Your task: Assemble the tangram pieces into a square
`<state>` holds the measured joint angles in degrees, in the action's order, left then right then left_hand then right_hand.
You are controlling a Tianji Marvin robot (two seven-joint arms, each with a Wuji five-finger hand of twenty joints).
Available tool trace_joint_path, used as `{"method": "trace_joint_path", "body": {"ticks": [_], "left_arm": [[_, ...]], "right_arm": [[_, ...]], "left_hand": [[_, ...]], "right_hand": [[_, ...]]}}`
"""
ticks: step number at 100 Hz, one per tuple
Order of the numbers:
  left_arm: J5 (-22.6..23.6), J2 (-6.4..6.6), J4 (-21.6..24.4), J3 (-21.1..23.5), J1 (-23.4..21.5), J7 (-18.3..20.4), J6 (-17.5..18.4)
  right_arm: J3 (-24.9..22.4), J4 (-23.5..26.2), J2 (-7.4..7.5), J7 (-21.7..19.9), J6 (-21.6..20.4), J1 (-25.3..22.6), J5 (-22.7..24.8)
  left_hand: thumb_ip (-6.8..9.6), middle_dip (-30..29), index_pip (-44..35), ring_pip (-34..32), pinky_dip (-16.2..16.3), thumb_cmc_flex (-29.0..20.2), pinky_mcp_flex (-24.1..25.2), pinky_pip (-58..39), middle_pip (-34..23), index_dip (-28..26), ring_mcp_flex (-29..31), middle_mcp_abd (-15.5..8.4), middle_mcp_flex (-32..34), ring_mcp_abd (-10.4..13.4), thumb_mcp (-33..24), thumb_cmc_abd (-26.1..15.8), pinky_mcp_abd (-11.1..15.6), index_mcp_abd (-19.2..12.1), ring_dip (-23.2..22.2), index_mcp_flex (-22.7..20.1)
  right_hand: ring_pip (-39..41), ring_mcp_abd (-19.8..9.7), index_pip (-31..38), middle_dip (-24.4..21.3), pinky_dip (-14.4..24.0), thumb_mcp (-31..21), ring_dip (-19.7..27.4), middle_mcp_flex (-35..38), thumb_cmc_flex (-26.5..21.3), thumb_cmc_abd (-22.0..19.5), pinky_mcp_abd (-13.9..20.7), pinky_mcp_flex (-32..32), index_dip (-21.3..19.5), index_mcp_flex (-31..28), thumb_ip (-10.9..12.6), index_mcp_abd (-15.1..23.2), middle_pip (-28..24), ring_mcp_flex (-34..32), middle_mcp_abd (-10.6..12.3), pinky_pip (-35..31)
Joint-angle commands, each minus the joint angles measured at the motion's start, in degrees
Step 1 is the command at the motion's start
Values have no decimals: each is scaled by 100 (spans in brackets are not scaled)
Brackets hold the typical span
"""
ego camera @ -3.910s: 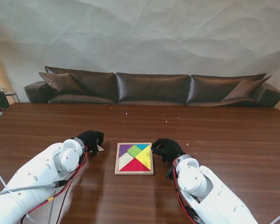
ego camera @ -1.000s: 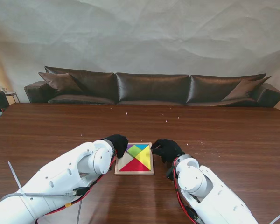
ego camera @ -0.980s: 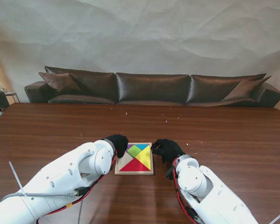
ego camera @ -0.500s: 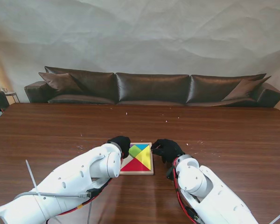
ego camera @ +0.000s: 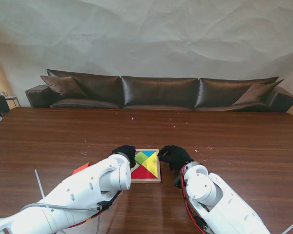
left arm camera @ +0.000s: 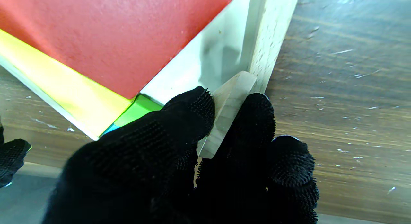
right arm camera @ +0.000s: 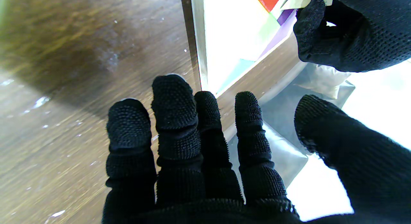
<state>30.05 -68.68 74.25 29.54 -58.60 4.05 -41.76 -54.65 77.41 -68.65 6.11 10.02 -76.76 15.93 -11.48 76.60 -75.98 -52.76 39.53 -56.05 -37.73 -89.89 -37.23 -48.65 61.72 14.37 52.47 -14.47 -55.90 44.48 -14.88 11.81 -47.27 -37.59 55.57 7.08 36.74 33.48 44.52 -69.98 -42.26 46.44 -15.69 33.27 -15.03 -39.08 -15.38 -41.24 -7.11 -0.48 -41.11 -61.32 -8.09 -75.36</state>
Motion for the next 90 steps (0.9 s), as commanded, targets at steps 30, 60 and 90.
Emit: {"method": "trace_joint_path", "body": {"ticks": [30,60,90], "left_arm": [[-61,-39,104,-224,118,288,-246],[-128,-47,98,-323,209,374,-326],[-219,-128,24,-255,198,250,-277]], "right_arm": [[19,0,-14,-85,-25,-12,-3],[13,-3,-15,-85,-27,-12,-13],[9,-6,-14,-91,-23,-11,-17]], "left_hand": [[4,-46,214,-357,172,198,369,-322,38,217,-346,9,-115,33,-95,-2,77,191,-4,282],[47,-153,674,-377,332,455,537,-166,305,289,-618,163,-349,-48,92,-141,-70,345,18,426],[72,-442,1040,-397,444,618,615,-93,294,401,-723,285,-580,-124,206,-327,-115,471,32,541]], "right_hand": [[85,17,76,-61,139,104,25,-146,49,-163,-37,760,10,-14,156,-1,-71,95,-120,-169],[87,19,74,-60,140,100,25,-140,50,-161,-37,762,4,-14,156,-6,-74,93,-120,-170],[88,24,73,-59,140,100,25,-139,46,-160,-40,767,-2,-30,155,-13,-74,94,-125,-169]]}}
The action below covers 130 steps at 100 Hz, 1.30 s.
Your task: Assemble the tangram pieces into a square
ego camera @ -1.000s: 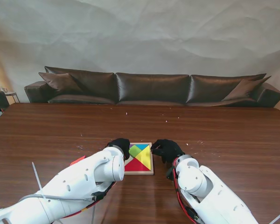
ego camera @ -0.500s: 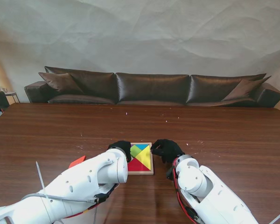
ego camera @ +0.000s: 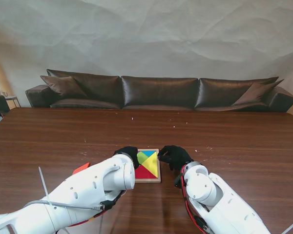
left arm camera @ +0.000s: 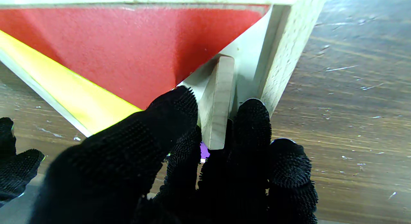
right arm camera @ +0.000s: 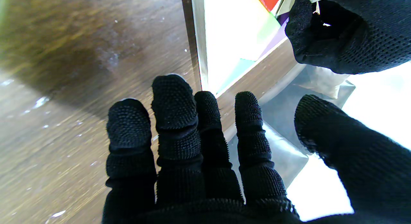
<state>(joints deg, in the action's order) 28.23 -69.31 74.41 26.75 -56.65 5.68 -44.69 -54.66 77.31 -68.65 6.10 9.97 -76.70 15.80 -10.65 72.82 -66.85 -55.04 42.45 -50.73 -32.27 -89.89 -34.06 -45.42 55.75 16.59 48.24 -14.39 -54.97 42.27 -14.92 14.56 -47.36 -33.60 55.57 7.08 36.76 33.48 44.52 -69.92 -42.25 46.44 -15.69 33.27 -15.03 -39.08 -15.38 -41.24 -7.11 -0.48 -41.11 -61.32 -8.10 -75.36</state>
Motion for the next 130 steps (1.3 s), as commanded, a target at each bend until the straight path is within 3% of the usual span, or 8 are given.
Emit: {"method": "trace_joint_path", "body": {"ticks": [1,45,61,69,75,109,130], "left_arm": [[-41,-68,8,27,3,84,17],[-131,-155,-73,98,25,-45,103],[-124,-146,-6,132,0,-59,75],[-109,-106,81,140,-12,-4,51],[-96,-79,145,154,-31,28,37],[-10,119,527,206,-159,285,-57],[357,391,881,466,-348,569,202]], "right_arm": [[10,5,-15,-90,-18,-16,-5],[3,5,-13,-99,-20,-13,-15],[-1,11,-9,-111,-20,-14,-12],[-4,12,-9,-111,-19,-15,-12],[-7,15,-8,-112,-17,-17,-14],[-4,17,-7,-120,-15,-16,-15],[-6,23,-5,-128,-7,-19,-21]], "left_hand": [[-10,-71,139,-169,154,87,72,-91,-21,84,-130,66,-165,-135,115,-111,-112,200,40,147],[43,-374,584,-160,298,249,215,30,-111,191,-289,181,-431,-237,317,-334,-157,327,27,262],[95,-770,1035,-155,451,401,286,126,-234,161,-387,228,-623,-275,335,-509,-167,410,9,288],[126,-1454,1307,-117,547,536,391,220,-249,145,-493,268,-789,-309,311,-618,-164,464,-9,302],[148,-1583,1405,-111,563,588,427,243,-218,179,-529,290,-814,-320,315,-678,-175,487,-14,312],[256,-1722,1827,-96,652,807,604,345,-141,186,-718,390,-1015,-404,374,-1021,-174,611,-38,400],[233,-1873,1906,-62,704,716,533,360,-25,261,-616,304,-726,-417,842,-1183,-179,287,1,131]], "right_hand": [[89,21,67,-59,140,93,24,-144,46,-163,-41,767,-1,-22,155,-15,-73,92,-123,-170],[92,28,70,-59,140,95,23,-135,52,-167,-35,767,-7,-62,155,-36,-75,95,-121,-172],[89,29,63,-59,140,103,24,-140,51,-177,-38,775,-7,-61,155,-30,-74,97,-115,-169],[90,30,62,-60,140,101,23,-138,50,-173,-37,775,-7,-63,157,-30,-74,99,-121,-169],[90,29,64,-60,140,103,24,-137,53,-171,-37,775,-9,-70,156,-32,-74,99,-121,-169],[87,30,61,-60,139,104,25,-136,53,-175,-32,781,-11,-67,157,-25,-74,99,-120,-167],[93,31,54,-59,141,108,24,-134,51,-177,-41,779,-11,-61,157,-36,-75,92,-123,-170]]}}
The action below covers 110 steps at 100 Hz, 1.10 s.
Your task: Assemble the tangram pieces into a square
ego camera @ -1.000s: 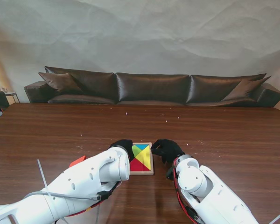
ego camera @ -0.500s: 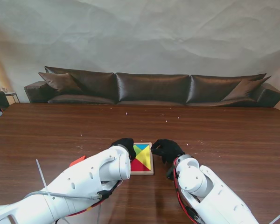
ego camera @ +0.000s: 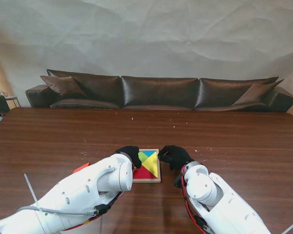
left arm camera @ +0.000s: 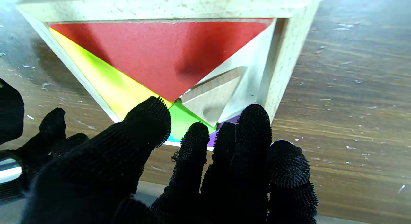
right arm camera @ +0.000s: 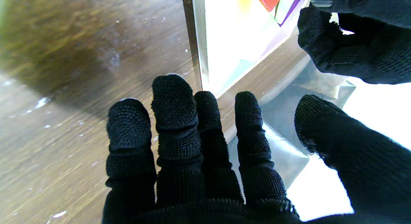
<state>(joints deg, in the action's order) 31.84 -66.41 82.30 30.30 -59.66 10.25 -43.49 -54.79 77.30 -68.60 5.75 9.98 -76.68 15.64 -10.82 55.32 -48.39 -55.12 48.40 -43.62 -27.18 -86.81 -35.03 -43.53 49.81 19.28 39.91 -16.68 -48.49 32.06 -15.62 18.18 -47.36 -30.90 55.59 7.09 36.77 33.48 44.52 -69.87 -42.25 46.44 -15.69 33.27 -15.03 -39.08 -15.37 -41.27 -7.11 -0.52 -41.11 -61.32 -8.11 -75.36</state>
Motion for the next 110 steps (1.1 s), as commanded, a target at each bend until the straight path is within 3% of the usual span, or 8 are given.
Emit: {"method": "trace_joint_path", "body": {"ticks": [1,7,21,30,40,76,110], "left_arm": [[17,114,107,130,-59,127,100],[137,194,186,287,-147,224,287],[261,322,302,674,-370,426,784],[351,375,336,849,-475,513,1055],[307,367,338,980,-569,471,1179],[-80,298,308,1186,-729,315,1483],[131,472,515,1104,-679,819,1307]], "right_arm": [[8,23,-10,-93,-8,-21,-4],[11,23,-10,-97,-7,-19,-4],[14,25,-9,-101,-5,-19,-5],[15,26,-9,-102,-2,-19,-4],[15,27,-9,-102,2,-18,-3],[8,25,-8,-113,3,-21,-17],[12,17,-9,-118,-2,-17,-28]], "left_hand": [[252,-139,65,-43,107,5,22,54,91,82,-26,38,118,-198,215,-176,-108,-83,6,-150],[250,-337,155,47,74,-80,-72,4,241,264,120,-104,435,-215,476,-257,-130,-259,65,-444],[274,-1322,720,304,-133,-201,-318,-125,1059,782,474,-365,1275,-305,868,-410,-275,-616,180,-1105],[287,-2094,925,452,-264,-246,-410,-203,1729,839,613,-525,1565,-256,970,-429,-257,-744,219,-1408],[290,-2452,990,507,-328,-274,-467,-249,2008,886,718,-496,1701,-279,993,-464,-299,-781,224,-1528],[331,-2852,1216,568,-392,-230,-619,-335,2157,995,937,-391,1929,-350,1011,-653,-397,-696,227,-1736],[412,-2882,1545,488,-404,-29,-716,-452,2067,905,1056,-176,2112,-366,1137,-979,-462,-571,207,-1875]], "right_hand": [[91,30,55,-58,141,101,23,-134,48,-178,-42,779,-11,-60,157,-34,-75,92,-123,-170],[92,30,52,-59,142,102,23,-136,51,-179,-41,778,-11,-52,157,-30,-73,91,-122,-171],[92,32,51,-59,143,101,23,-135,51,-181,-46,777,-11,-46,157,-34,-73,90,-124,-172],[92,35,55,-58,143,100,22,-134,47,-179,-40,778,-13,-49,158,-36,-76,92,-118,-172],[89,33,54,-58,143,96,23,-132,48,-182,-43,779,-12,-43,159,-34,-77,89,-119,-171],[93,43,57,-58,143,95,22,-128,50,-178,-44,777,-13,-44,158,-30,-78,87,-126,-172],[92,29,61,-58,144,102,22,-134,50,-185,-39,771,-12,-40,157,-28,-77,90,-121,-175]]}}
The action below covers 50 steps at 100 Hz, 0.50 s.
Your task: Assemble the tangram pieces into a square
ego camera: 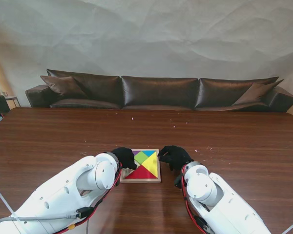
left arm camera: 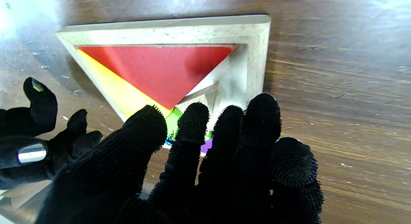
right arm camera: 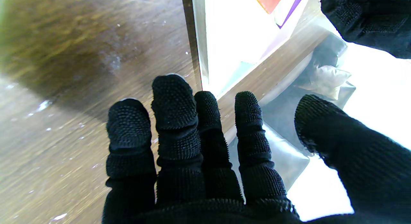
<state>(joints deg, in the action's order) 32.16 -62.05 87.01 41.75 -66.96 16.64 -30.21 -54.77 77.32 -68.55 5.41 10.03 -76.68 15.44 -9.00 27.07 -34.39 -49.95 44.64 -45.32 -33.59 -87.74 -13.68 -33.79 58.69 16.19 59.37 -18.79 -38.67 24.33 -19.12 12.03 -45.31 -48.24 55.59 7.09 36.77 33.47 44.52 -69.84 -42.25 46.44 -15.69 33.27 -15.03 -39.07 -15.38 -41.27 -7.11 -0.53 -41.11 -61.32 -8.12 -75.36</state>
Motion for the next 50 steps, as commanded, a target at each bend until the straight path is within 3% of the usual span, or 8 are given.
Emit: {"method": "trace_joint_path", "body": {"ticks": [1,50], "left_arm": [[121,46,47,-51,61,209,-20],[293,130,96,-152,134,443,-90]], "right_arm": [[11,15,-14,-84,-6,-17,-9],[20,9,-9,-116,-16,-12,-26]], "left_hand": [[232,-57,158,-29,-31,149,-77,-361,-69,-75,167,130,165,-145,161,-214,-106,39,3,-137],[317,-520,852,58,-89,403,-80,-367,274,78,164,366,-162,-82,148,-434,-27,93,36,-208]], "right_hand": [[94,29,60,-58,144,100,22,-134,52,-184,-38,770,-12,-39,157,-28,-77,87,-120,-175],[94,38,57,-59,145,103,22,-138,51,-190,-51,777,-9,-35,160,-32,-74,91,-126,-173]]}}
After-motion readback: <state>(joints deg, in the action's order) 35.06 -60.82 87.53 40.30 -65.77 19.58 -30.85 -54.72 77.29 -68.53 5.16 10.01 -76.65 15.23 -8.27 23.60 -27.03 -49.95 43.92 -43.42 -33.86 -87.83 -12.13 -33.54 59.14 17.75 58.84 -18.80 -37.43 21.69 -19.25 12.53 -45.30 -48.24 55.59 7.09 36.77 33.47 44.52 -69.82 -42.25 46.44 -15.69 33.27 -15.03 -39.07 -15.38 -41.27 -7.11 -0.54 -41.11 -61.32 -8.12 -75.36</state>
